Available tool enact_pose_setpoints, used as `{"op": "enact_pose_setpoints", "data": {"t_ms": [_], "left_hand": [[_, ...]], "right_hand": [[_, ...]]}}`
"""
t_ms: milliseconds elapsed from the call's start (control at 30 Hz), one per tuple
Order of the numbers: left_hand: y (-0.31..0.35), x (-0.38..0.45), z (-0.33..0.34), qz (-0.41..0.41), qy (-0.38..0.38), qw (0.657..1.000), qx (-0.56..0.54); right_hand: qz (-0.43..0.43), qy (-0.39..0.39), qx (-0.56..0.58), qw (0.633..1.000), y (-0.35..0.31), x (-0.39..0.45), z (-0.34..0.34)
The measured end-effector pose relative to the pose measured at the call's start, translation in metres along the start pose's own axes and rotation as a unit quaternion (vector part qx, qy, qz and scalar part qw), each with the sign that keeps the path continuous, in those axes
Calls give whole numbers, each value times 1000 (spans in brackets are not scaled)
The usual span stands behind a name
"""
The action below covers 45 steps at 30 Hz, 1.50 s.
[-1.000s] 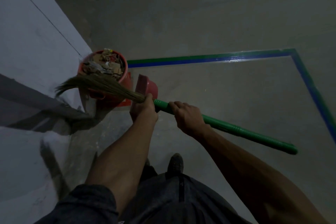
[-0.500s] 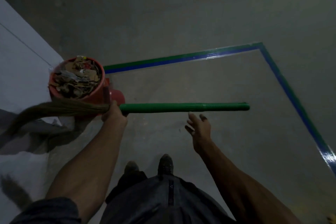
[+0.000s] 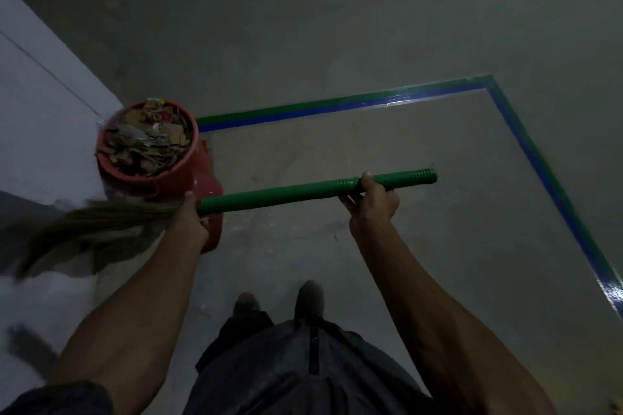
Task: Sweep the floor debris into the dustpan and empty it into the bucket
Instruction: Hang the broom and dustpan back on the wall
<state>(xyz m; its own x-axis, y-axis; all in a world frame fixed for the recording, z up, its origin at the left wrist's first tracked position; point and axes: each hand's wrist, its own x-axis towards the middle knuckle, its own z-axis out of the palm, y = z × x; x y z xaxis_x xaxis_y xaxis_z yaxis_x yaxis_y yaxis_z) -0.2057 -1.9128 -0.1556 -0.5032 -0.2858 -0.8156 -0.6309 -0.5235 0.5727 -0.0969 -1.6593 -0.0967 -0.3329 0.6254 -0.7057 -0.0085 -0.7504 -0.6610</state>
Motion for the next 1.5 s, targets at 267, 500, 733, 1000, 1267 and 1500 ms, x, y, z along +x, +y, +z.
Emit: {"op": "enact_pose_setpoints", "data": {"t_ms": [267,500,733,1000,1267,1500], "left_hand": [[-12,8,-61,27,13,883,468],[13,-7,-103,149,44,695,702],[63,-6,-139,249,59,630,733],[145,-9,-156,344,52,645,681],[195,-60,-151,379,108,661,638],[209,-112,-132,317,161,720,596]], "right_hand": [[-96,-78,-34,992,4,-15,31],[-214,-188,-175,943,38,-38,58],[-329,-358,-387,783,89,-64,96],[-330,-444,-520,651,145,-92,134],[-354,-541,-533,545,185,-122,177],[-410,-586,-520,467,182,-117,207]]}}
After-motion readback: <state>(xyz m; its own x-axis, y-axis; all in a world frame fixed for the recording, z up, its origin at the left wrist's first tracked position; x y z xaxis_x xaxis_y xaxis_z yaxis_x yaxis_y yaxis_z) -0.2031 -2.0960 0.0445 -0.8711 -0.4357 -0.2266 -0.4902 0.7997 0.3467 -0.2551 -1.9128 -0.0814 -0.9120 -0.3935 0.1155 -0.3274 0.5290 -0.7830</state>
